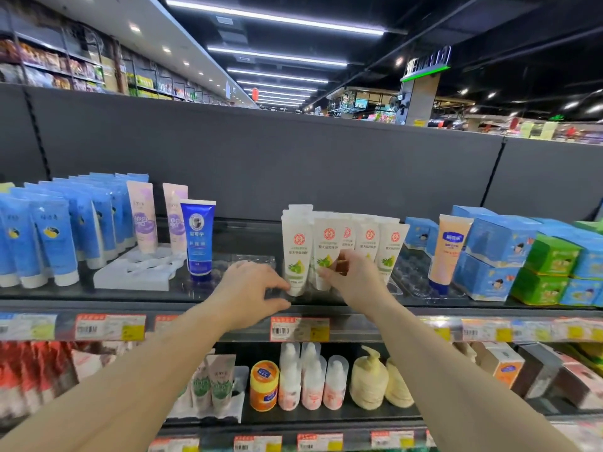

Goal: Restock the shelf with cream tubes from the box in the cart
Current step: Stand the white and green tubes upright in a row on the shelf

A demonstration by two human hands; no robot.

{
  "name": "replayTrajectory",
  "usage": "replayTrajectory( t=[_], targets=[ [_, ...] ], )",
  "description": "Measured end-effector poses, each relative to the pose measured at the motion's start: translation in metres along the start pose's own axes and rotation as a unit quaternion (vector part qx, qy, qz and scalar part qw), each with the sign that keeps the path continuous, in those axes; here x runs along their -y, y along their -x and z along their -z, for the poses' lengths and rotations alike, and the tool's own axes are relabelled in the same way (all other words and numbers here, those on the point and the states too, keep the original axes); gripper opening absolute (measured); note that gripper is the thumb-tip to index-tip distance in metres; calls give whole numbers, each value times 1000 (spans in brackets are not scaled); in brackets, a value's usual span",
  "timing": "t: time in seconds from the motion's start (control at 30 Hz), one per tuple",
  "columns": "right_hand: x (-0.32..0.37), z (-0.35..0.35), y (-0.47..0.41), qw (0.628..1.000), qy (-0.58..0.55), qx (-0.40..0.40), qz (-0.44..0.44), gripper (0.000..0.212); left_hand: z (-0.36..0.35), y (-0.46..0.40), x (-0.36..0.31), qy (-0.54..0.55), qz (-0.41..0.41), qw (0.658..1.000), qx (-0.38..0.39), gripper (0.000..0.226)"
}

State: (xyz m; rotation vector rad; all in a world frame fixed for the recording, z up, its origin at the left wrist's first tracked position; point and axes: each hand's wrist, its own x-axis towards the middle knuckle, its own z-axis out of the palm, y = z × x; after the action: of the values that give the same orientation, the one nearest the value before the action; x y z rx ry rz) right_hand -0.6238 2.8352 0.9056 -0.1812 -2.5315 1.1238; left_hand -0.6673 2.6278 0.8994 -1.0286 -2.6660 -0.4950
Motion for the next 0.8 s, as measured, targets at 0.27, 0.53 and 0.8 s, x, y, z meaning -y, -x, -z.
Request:
replayTrajectory(
  t=[0.27,0.53,0.8],
  targets=[
    [-1,2,-1,1000,16,10,25,21,-7,-1,10,-59,-28,998,3,39],
    [-5,-2,0,998,48,3,35,27,-11,4,9,-28,-16,999,-22,39],
    [-8,-7,1,994,99,16,29,30,-10,8,1,-39,14,999,-13,45]
  ],
)
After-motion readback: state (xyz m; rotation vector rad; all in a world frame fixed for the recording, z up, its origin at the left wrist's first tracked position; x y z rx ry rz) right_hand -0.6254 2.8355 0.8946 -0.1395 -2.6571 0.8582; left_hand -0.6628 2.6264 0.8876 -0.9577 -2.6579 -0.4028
